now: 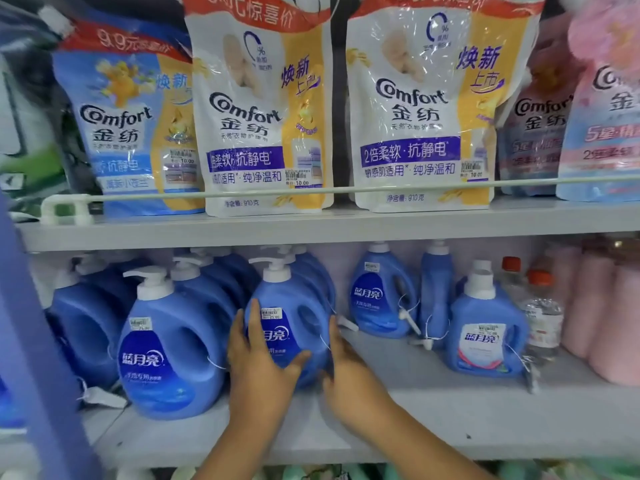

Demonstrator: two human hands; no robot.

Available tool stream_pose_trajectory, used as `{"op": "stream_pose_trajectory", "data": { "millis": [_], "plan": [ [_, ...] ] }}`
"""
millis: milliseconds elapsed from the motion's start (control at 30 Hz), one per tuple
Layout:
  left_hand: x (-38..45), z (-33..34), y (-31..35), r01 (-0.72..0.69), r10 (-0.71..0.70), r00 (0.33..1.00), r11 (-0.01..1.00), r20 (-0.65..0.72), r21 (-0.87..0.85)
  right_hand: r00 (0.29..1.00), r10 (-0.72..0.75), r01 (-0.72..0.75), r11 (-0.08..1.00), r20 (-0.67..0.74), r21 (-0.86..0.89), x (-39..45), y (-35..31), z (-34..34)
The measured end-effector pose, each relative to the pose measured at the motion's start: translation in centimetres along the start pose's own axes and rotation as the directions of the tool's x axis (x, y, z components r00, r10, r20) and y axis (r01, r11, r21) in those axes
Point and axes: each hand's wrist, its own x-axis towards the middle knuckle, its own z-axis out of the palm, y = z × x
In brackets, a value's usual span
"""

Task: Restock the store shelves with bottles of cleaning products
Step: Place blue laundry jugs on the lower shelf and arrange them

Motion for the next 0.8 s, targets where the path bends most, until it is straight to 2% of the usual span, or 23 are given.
{"op": "stream_pose_trajectory", "data": {
  "millis": [100,200,267,367,467,533,633,733,800],
  "plan": [
    [0.2,0.8,-1.1,-0.017,0.017,1.000,0.999,0.006,-0.029,0.998,0.025,-0.020,0.996,-0.056,0.091,-1.3,0.3,-2.3],
    [0.1,1.3,-1.6,-0.027,0.026,0.999,0.999,-0.019,-0.045,0.954,0.068,-0.076,0.997,-0.291,-0.018,-1.1,1.1,-7.1],
    [0.3,1.8,-2.2,-0.029,0.029,1.000,0.999,0.003,-0.046,0.917,0.121,-0.143,0.989,-0.381,-0.030,0.5,1.7,-10.6],
    [0.3,2.3,-2.8,-0.026,0.026,1.000,1.000,0.006,0.005,0.913,0.194,-0.226,0.973,-0.359,-0.051,4.3,2.2,-13.8],
    [0.0,2.5,-2.7,0.007,-0.007,1.000,1.000,0.005,0.015,0.944,0.157,-0.219,0.955,-0.289,-0.197,7.8,2.4,-15.0],
    [0.0,2.4,-2.4,0.011,-0.011,1.000,1.000,0.009,0.006,0.946,0.192,-0.258,0.934,-0.262,-0.247,9.3,2.1,-15.4],
    [0.0,2.0,-2.2,0.021,-0.021,1.000,1.000,-0.006,0.020,0.936,0.261,-0.304,0.937,-0.238,-0.169,11.0,3.1,-14.9],
    [0.0,1.7,-2.2,0.030,-0.029,0.999,0.999,-0.024,0.011,0.936,0.231,-0.280,0.946,-0.266,-0.161,11.5,4.2,-13.7],
    [0.1,1.5,-2.3,0.026,-0.025,0.999,0.999,-0.024,0.023,0.939,0.236,-0.251,0.967,-0.252,-0.031,11.6,4.4,-12.8]
  ]
}}
